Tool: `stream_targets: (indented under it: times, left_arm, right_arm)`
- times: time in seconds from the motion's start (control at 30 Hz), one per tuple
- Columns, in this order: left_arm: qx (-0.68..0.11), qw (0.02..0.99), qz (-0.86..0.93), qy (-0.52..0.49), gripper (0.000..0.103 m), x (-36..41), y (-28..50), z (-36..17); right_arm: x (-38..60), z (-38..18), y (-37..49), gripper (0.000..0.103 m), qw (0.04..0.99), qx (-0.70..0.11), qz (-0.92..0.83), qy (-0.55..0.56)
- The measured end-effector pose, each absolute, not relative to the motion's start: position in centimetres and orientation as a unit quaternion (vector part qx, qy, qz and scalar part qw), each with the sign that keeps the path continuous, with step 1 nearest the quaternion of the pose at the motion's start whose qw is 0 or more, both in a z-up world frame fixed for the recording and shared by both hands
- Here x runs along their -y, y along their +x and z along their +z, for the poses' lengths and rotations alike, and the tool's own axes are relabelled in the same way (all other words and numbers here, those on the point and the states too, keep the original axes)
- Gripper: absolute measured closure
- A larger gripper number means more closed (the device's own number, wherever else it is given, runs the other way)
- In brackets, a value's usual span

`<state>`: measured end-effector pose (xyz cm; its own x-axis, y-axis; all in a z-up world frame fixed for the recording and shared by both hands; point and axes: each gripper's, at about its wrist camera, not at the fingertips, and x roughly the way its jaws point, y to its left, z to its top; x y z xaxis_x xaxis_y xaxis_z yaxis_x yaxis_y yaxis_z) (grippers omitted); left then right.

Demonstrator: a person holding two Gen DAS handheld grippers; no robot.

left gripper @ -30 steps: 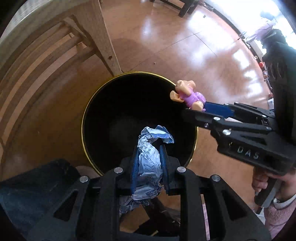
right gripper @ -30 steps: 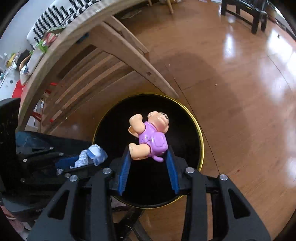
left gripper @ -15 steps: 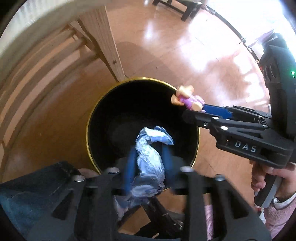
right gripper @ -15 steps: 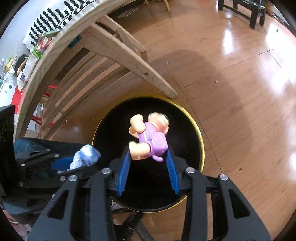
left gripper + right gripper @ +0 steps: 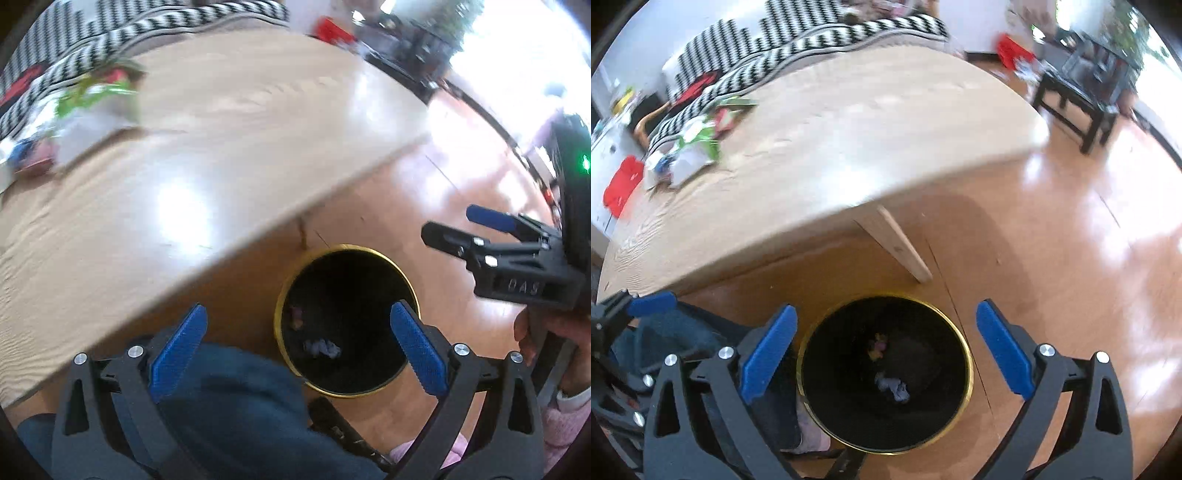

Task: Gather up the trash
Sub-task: 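Return both tools to the table and approach the wrappers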

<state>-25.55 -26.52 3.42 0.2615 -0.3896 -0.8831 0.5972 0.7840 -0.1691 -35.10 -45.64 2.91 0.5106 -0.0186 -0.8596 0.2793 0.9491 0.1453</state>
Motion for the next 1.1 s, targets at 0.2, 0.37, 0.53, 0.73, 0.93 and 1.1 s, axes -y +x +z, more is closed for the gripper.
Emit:
stream_targets:
  times: [0.2, 0.37, 0.53, 0.73, 0.93, 1.1]
  left_arm:
    - [-0.501, 0.822, -0.263, 0.072, 0.007, 20.1, -22.4, 6.6]
    - [-0.494, 0.841, -0.213, 0.06, 0.007, 15.6, -19.5, 7.1]
    - [-0.5, 0.851, -0.157, 0.039, 0.007, 11.8, -17.1, 6.7]
    - [-0.501, 0.855, -0.128, 0.033, 0.007, 9.0, -15.2, 6.1]
    - [-0.511, 0.852, -0.109, 0.032, 0.007, 6.8, -12.8, 4.6]
    - [-0.507, 0.857, -0.088, 0.035, 0.007, 4.7, -9.6, 4.7]
  right_arm:
    - [41.3, 5.1, -31.1, 0.007, 0.871, -0.478, -0.055, 0.101]
    - [37.1, 6.4, -27.2, 0.007, 0.877, -0.473, -0.024, 0.082]
    - [33.4, 7.4, -23.6, 0.007, 0.879, -0.473, 0.006, 0.059]
    - [29.6, 7.5, -19.4, 0.007, 0.878, -0.477, 0.032, 0.037]
    - [27.4, 6.6, -16.4, 0.007, 0.871, -0.488, 0.047, 0.027]
    - [26.8, 6.3, -14.1, 0.007, 0.872, -0.487, 0.051, 0.03]
